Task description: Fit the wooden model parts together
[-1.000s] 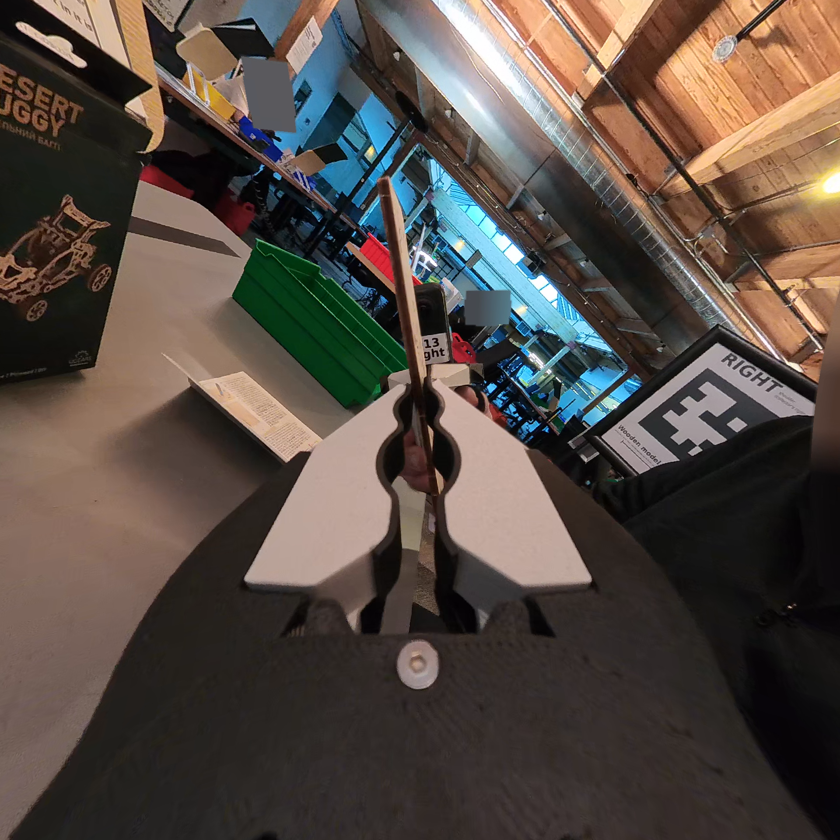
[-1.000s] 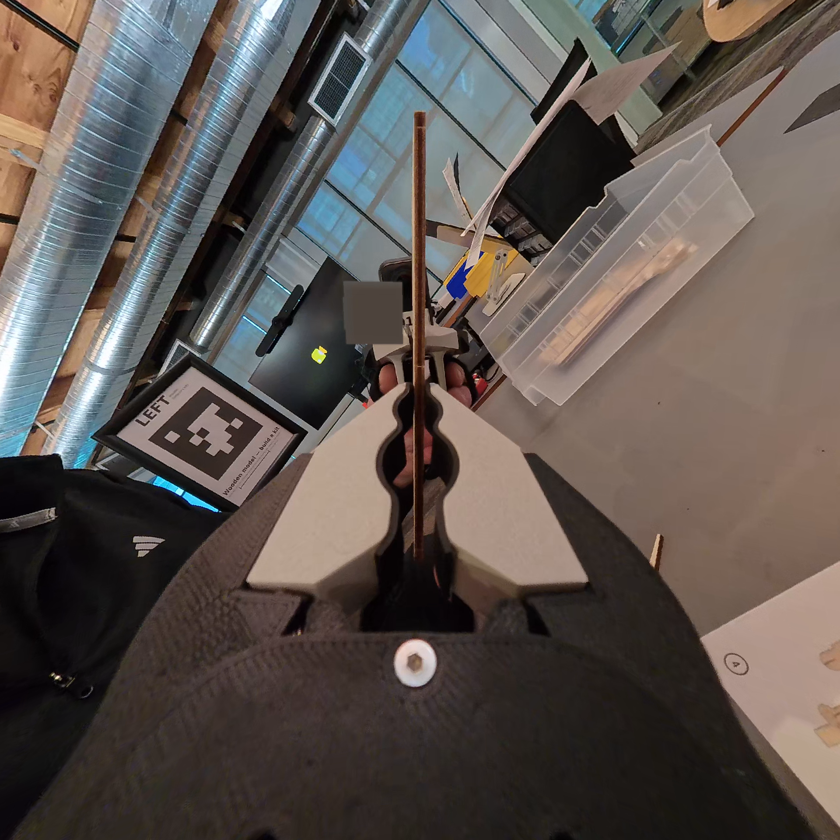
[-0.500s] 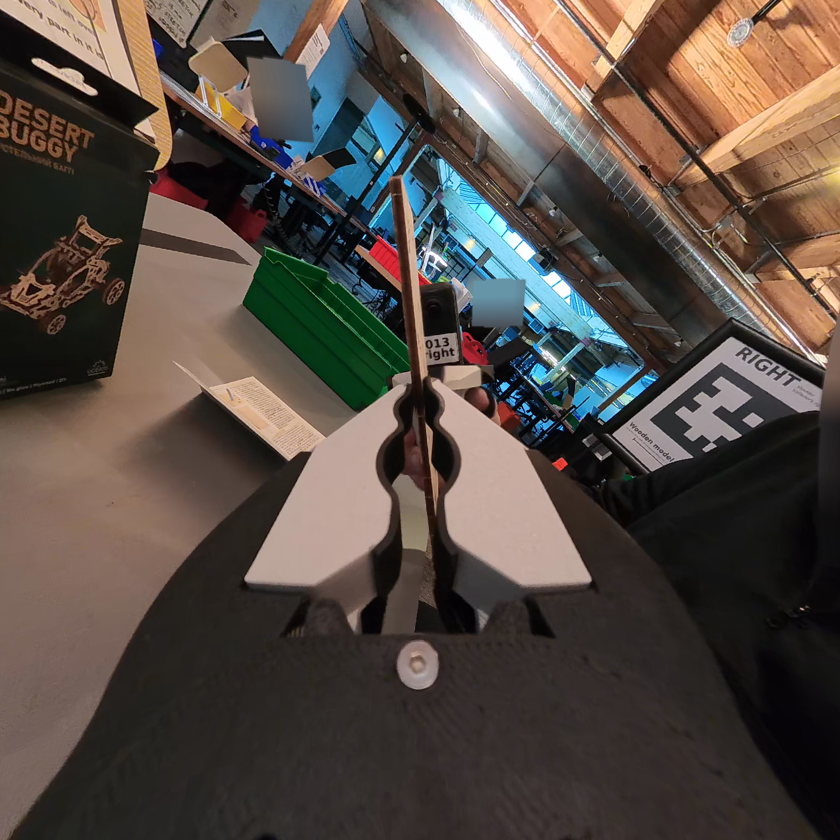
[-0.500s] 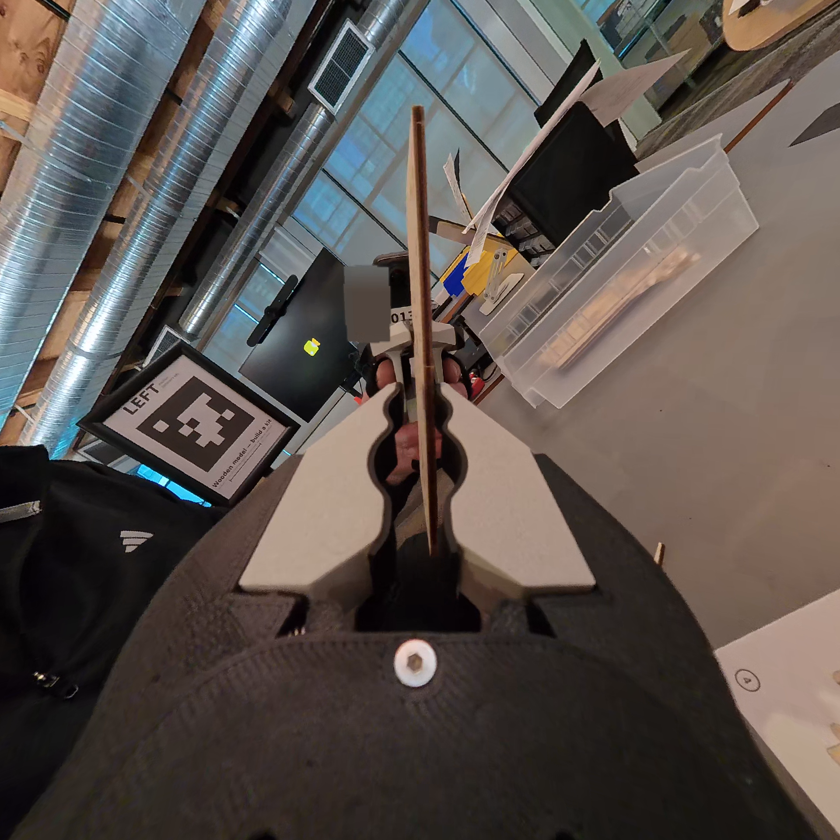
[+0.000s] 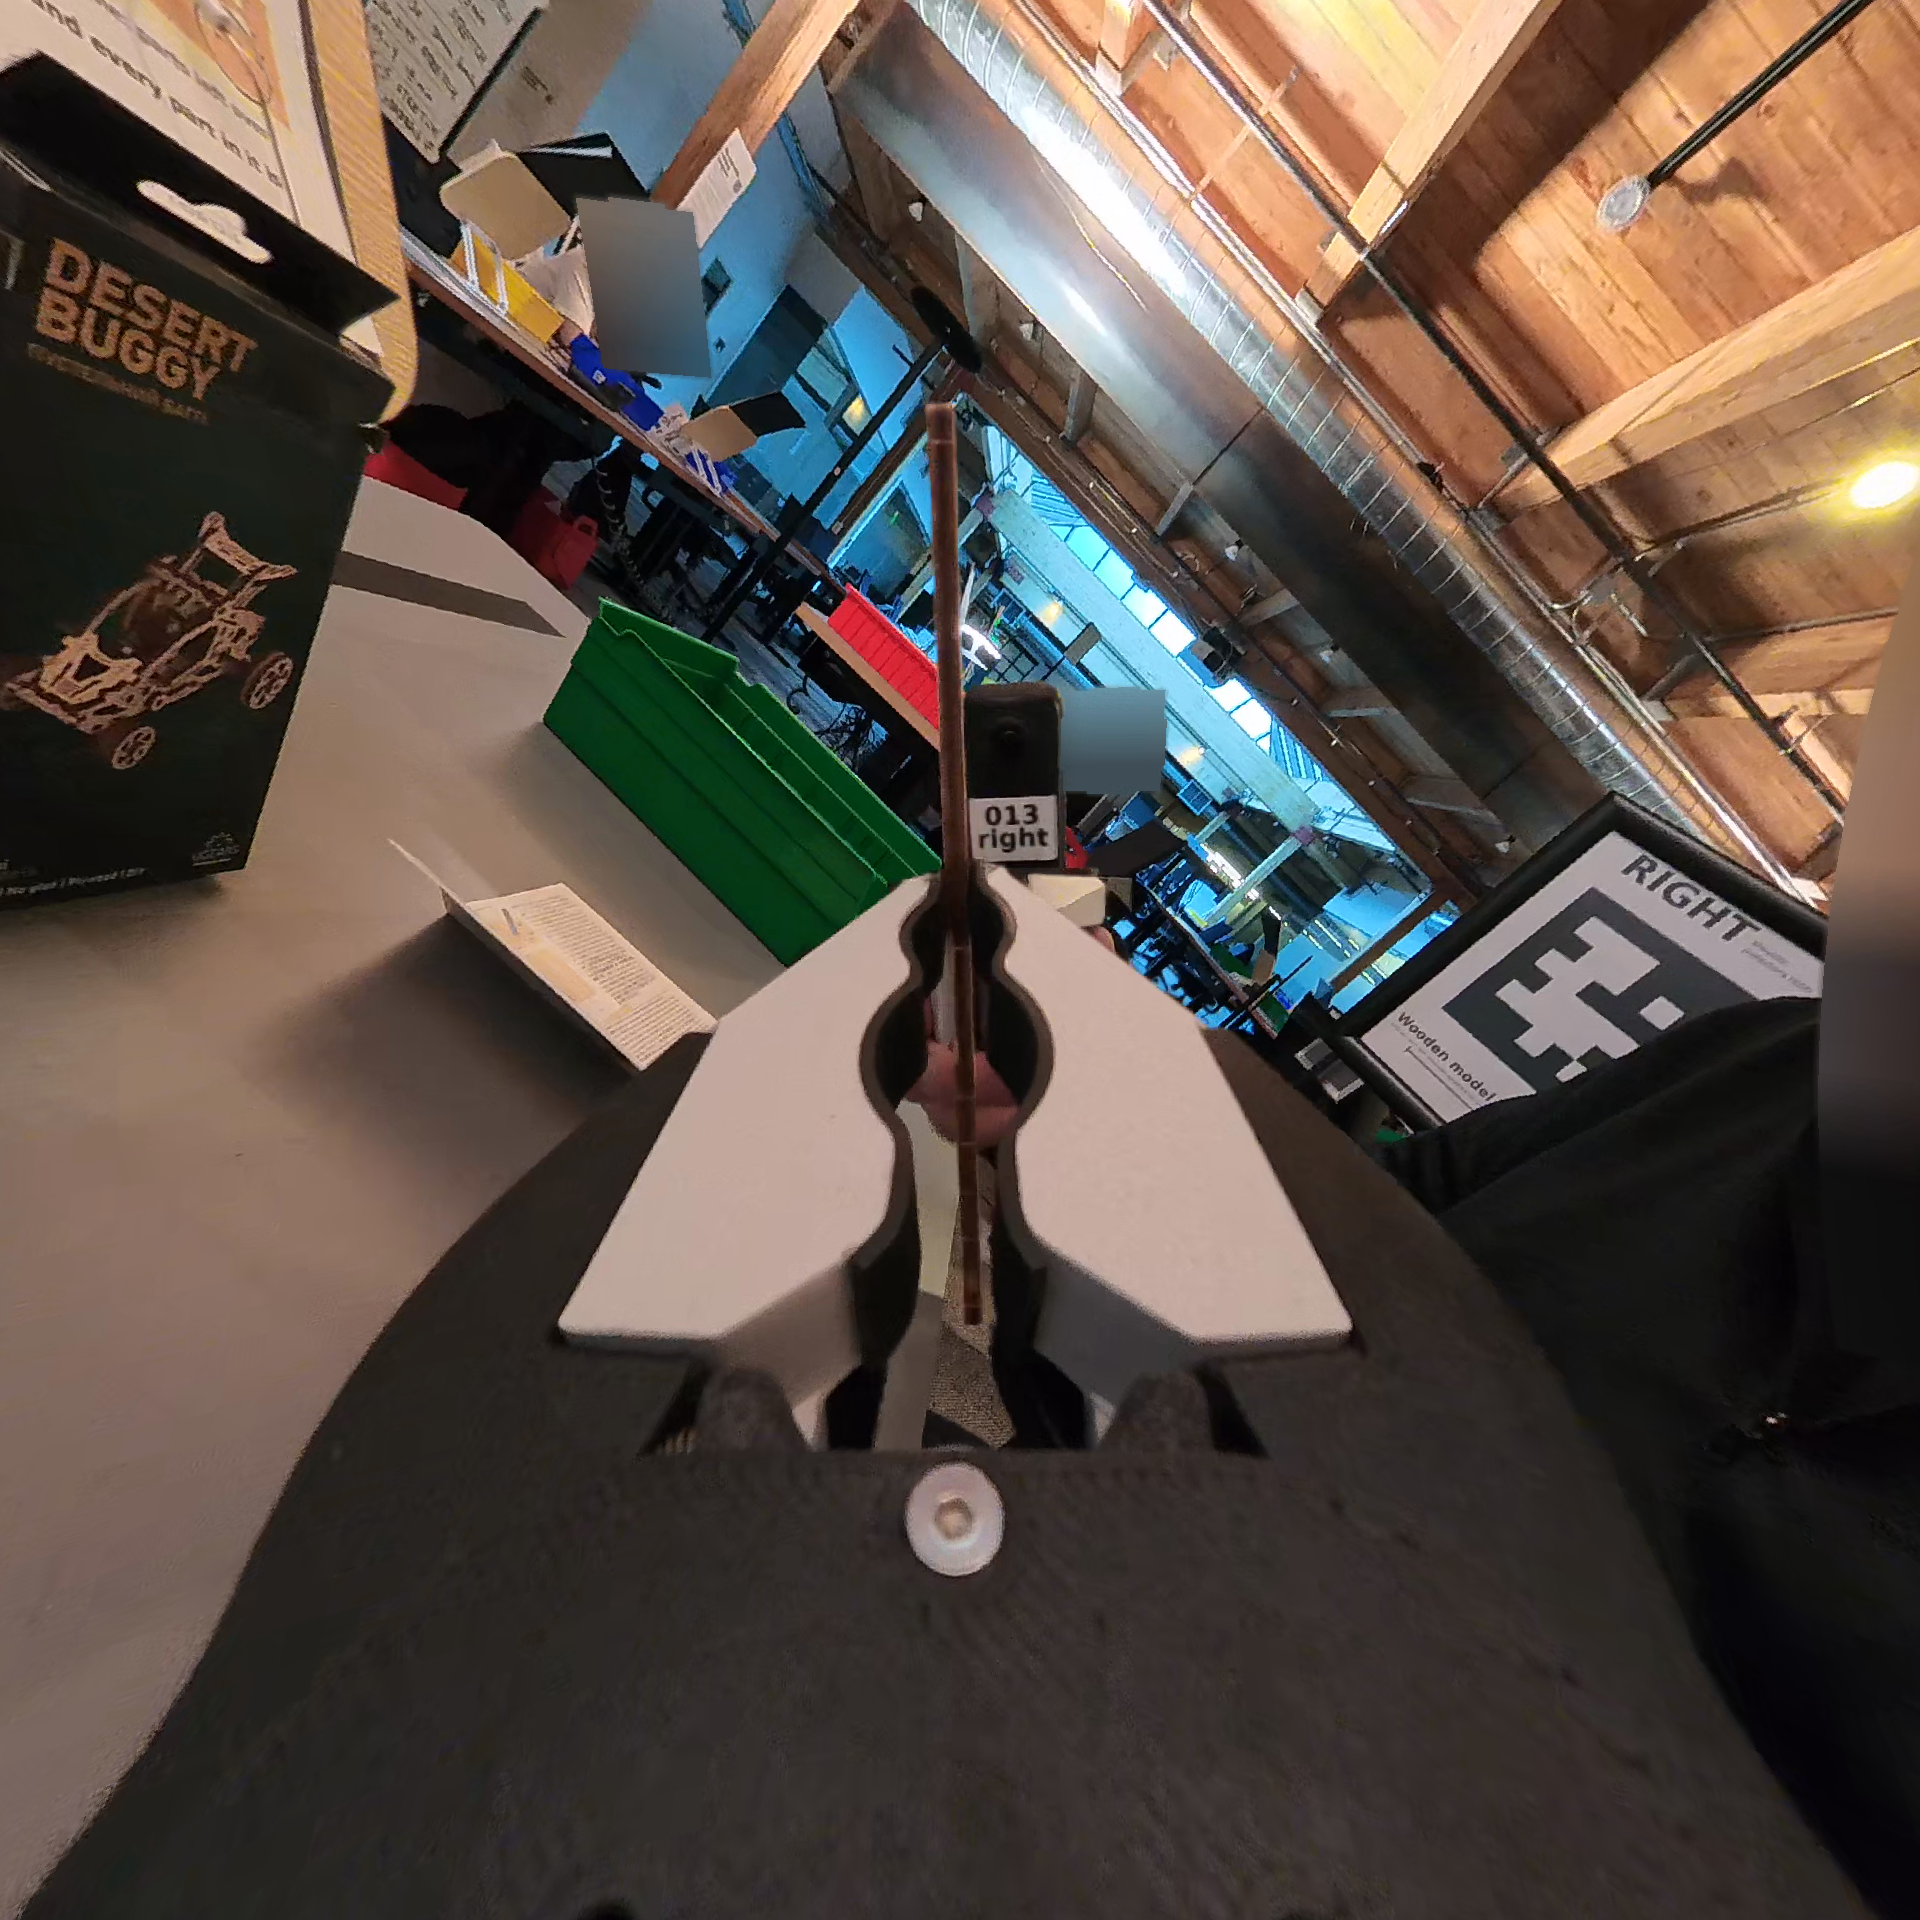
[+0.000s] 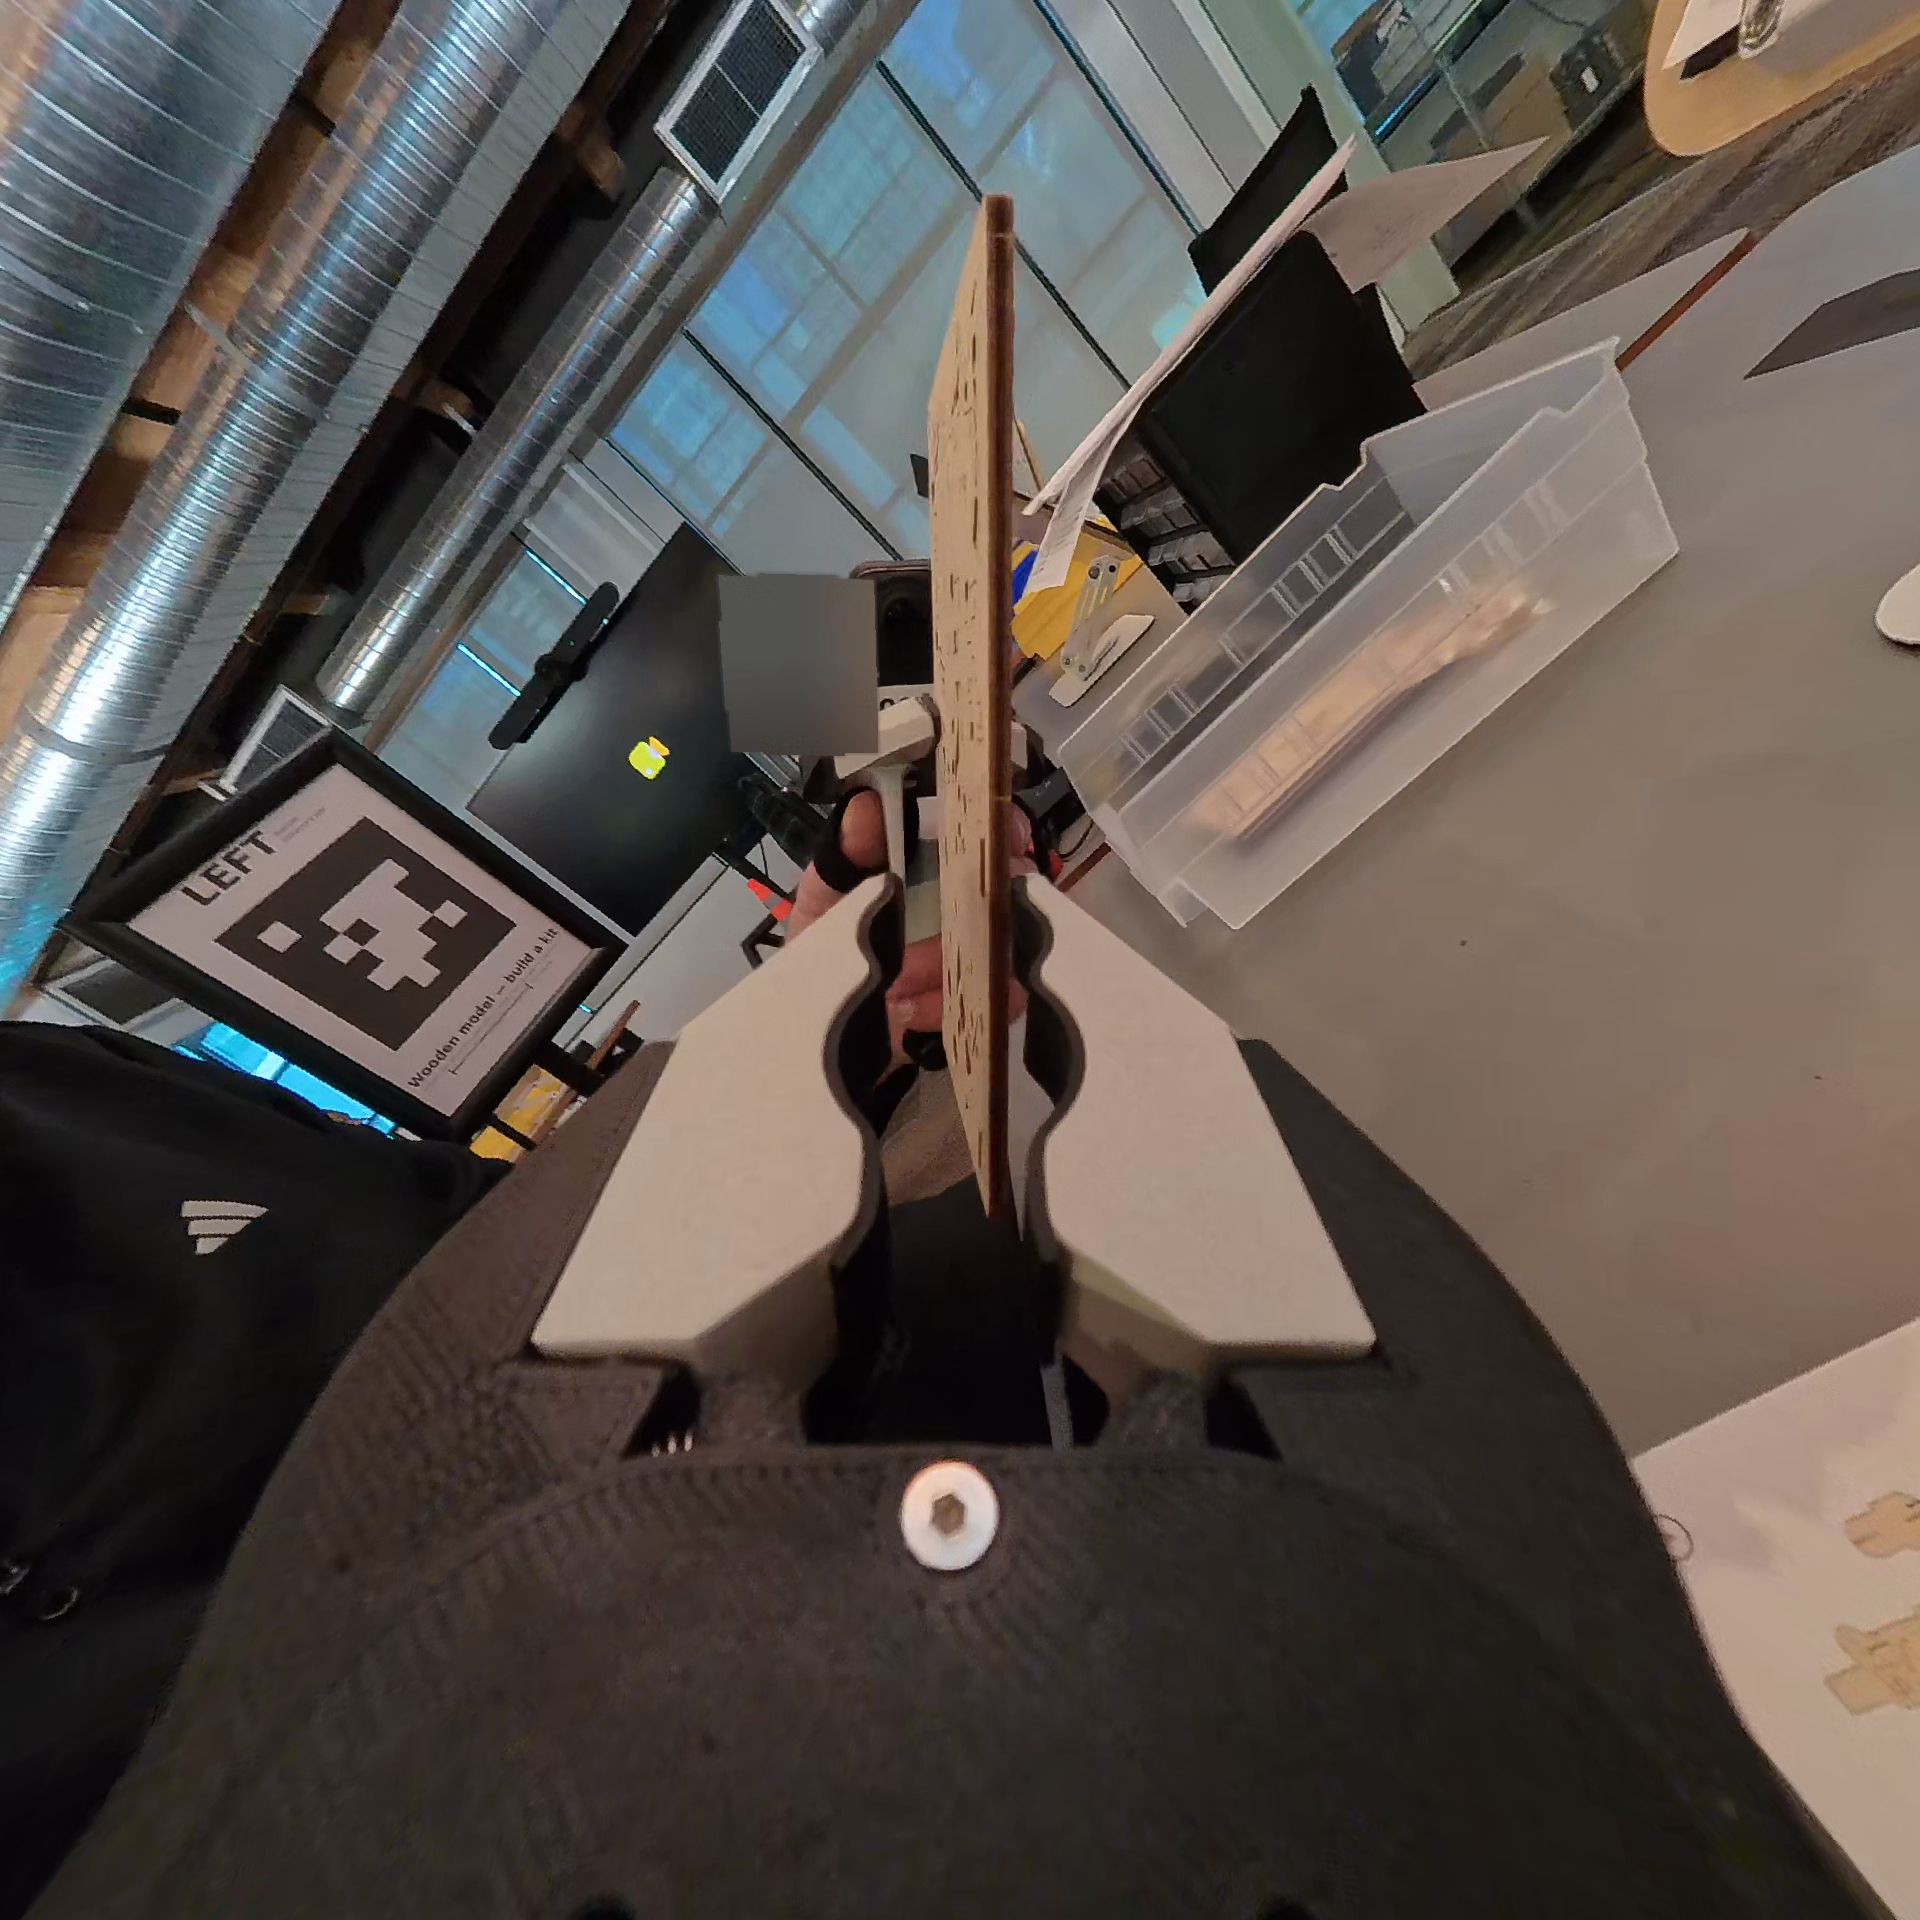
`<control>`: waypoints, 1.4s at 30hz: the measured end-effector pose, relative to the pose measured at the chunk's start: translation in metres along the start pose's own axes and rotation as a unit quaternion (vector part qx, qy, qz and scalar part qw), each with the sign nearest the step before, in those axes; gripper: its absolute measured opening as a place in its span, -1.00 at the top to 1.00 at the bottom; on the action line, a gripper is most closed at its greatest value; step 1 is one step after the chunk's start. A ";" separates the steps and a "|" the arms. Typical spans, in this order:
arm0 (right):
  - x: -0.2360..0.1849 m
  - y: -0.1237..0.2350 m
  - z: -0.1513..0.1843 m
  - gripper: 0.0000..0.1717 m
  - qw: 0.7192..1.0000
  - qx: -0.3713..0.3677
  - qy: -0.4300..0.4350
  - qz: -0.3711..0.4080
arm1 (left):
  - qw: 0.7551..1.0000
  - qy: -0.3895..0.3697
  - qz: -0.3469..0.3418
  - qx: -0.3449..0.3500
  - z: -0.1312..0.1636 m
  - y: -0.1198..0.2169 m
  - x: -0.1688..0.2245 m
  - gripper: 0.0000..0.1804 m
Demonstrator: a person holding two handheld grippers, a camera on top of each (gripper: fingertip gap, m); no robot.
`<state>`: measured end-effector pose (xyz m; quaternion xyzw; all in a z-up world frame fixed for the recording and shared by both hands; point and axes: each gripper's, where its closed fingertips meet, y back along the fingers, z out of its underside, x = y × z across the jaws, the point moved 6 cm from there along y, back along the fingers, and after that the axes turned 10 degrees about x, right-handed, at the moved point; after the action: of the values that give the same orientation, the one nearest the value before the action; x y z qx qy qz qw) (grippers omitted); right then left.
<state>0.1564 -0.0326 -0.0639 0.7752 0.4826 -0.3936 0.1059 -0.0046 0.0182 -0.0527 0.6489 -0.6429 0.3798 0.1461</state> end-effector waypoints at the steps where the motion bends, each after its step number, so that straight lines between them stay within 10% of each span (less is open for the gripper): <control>1: 0.000 0.000 0.000 0.79 1.000 -0.002 0.002 0.001 | 1.000 0.002 0.002 0.002 -0.001 0.001 0.000 0.99; 12: -0.001 -0.005 0.001 0.99 1.000 0.004 -0.009 0.014 | 1.000 -0.004 -0.010 0.015 -0.012 0.006 0.004 0.75; 22: -0.004 -0.019 0.006 0.99 0.999 0.012 -0.042 0.006 | 0.980 -0.155 -0.117 0.043 -0.098 0.063 0.018 0.63; 31: 0.008 -0.058 0.030 0.99 0.996 -0.028 -0.036 0.070 | 0.917 -0.254 -0.305 -0.023 -0.170 0.119 -0.018 0.45; 42: 0.038 -0.092 0.097 0.98 0.964 -0.122 0.041 0.234 | 0.764 -0.197 -0.554 -0.267 -0.126 0.195 -0.134 -0.09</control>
<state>0.0393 -0.0133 -0.1363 0.8630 0.3361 -0.2643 0.2690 -0.2121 0.1753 -0.1178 0.8876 -0.2616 -0.0902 0.3682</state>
